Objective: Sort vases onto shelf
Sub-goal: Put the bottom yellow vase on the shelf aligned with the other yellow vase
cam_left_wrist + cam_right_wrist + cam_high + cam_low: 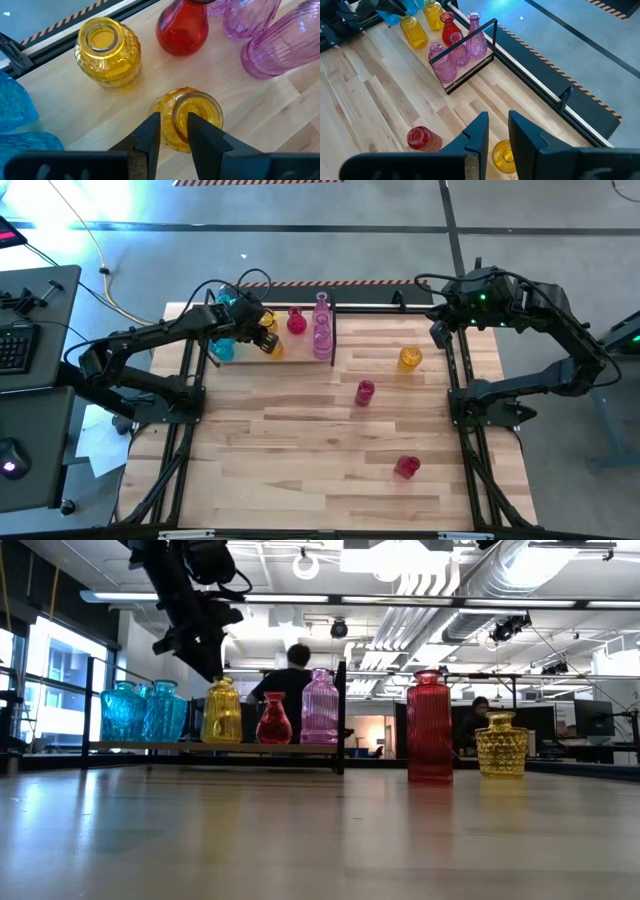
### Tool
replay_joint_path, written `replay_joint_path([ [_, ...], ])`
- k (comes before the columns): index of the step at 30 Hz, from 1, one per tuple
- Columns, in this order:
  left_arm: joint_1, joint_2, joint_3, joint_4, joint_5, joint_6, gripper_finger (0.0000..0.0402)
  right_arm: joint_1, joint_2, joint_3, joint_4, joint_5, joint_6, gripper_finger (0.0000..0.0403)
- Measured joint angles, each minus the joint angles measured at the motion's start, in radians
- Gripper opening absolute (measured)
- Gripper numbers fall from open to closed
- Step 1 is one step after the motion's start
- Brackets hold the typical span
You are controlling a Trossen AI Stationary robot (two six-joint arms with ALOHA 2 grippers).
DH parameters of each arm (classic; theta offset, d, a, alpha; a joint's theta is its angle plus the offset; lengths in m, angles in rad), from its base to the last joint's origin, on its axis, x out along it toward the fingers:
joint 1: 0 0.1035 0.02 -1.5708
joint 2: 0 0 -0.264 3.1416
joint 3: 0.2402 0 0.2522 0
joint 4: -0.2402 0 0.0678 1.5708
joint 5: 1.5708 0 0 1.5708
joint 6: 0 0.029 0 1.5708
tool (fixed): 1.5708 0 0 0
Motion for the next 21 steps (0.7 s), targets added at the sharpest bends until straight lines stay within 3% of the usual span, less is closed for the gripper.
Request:
replay_joint_path([
  [21, 0.0, 0.0, 0.0, -0.014, -0.08, 0.0, 0.0088, 0.0, 0.0, 0.0, 0.0, 0.0, 0.008, 0.0055],
])
